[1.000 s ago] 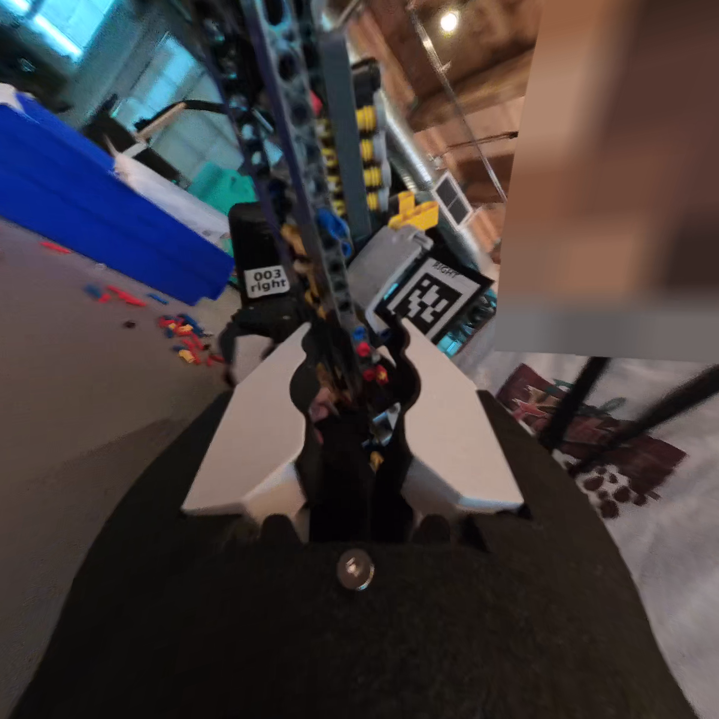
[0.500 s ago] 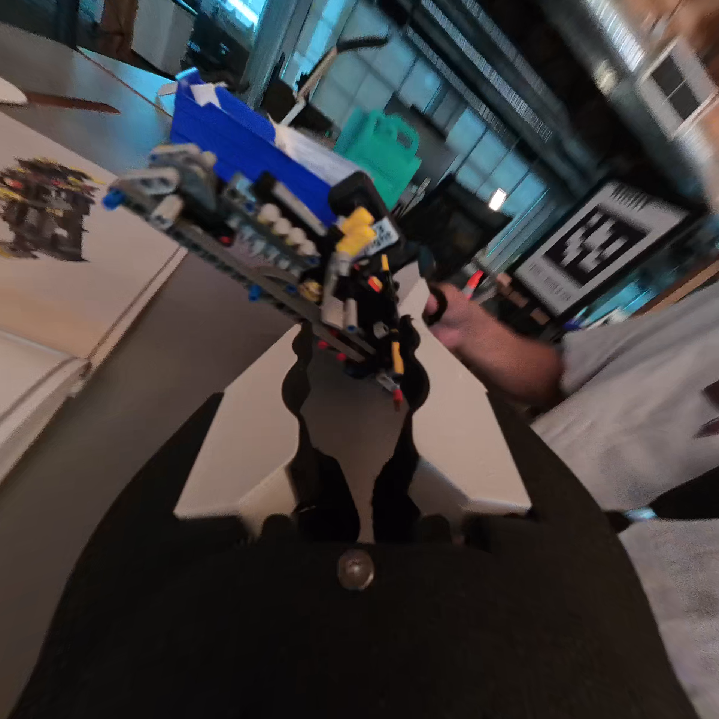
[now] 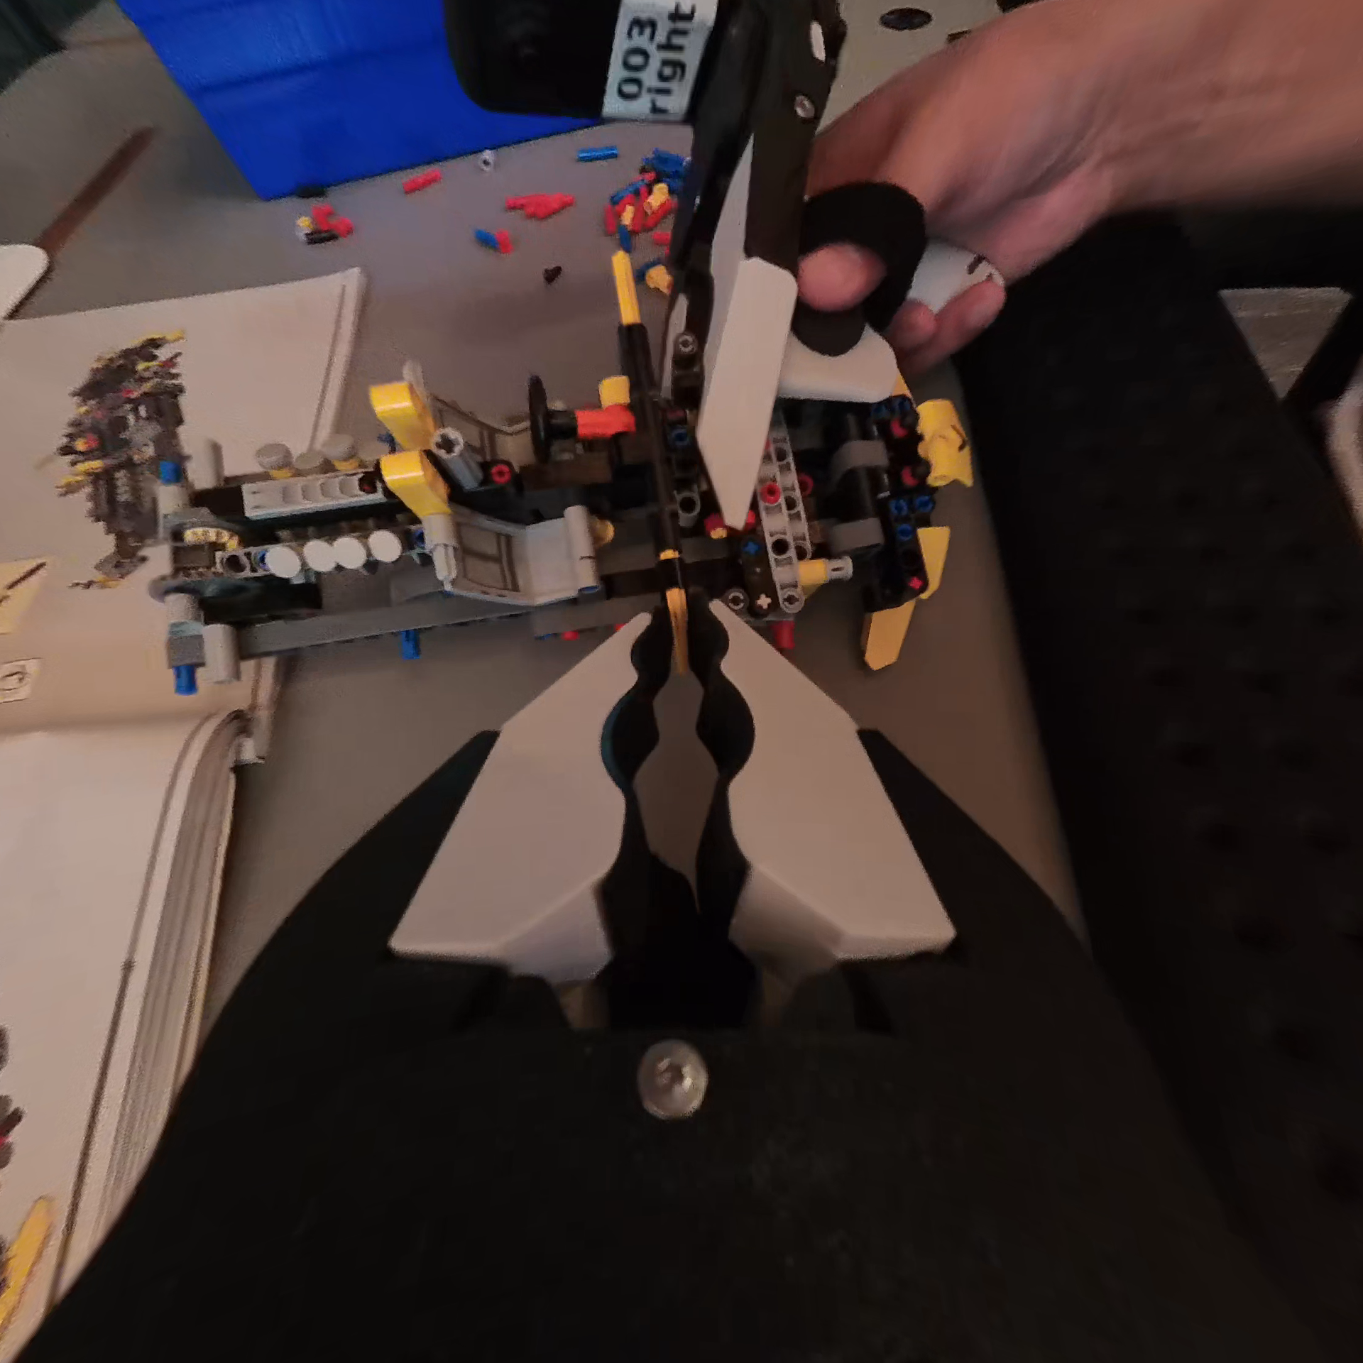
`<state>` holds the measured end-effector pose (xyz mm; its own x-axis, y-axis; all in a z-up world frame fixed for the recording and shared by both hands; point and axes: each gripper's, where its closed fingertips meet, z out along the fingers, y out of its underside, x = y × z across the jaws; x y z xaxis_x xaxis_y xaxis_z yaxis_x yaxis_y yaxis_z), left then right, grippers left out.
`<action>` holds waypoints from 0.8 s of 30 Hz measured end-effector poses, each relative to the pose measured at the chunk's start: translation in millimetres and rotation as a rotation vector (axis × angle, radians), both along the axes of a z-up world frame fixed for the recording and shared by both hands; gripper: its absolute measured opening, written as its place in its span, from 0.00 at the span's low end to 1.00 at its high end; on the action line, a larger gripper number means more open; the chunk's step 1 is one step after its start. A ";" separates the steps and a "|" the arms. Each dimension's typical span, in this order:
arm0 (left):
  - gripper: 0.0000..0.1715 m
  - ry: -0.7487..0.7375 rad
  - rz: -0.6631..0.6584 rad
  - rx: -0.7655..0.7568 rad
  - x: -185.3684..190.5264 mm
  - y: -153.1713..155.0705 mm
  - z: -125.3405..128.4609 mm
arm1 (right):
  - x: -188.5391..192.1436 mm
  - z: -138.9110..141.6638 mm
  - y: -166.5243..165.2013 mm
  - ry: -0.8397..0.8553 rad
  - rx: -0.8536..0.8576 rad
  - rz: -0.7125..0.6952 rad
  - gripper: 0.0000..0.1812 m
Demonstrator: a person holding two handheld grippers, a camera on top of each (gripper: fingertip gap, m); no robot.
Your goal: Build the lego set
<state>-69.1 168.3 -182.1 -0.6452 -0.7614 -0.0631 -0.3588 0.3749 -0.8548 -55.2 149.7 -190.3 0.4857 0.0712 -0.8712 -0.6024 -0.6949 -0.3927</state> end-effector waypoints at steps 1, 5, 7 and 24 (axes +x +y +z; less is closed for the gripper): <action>0.01 0.011 -0.011 -0.007 -1.4 -0.8 -0.5 | -1.6 -2.0 -2.2 -0.033 -0.002 0.024 0.20; 0.01 0.050 -0.056 -0.026 -8.9 -3.5 -3.6 | 1.5 -2.9 -10.5 -0.132 0.011 0.080 0.27; 0.01 0.071 -0.071 -0.012 -12.0 -4.0 -8.3 | 6.5 -4.5 -17.9 -0.166 0.004 0.113 0.29; 0.05 0.012 -0.037 0.021 -6.5 -5.3 -4.4 | 6.4 17.6 -4.7 -0.914 0.496 0.553 0.15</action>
<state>-75.6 163.0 -186.5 -0.6740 -0.7354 -0.0704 -0.3545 0.4057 -0.8425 -48.8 145.0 -172.6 0.7118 0.7016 -0.0330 0.3787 -0.4229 -0.8233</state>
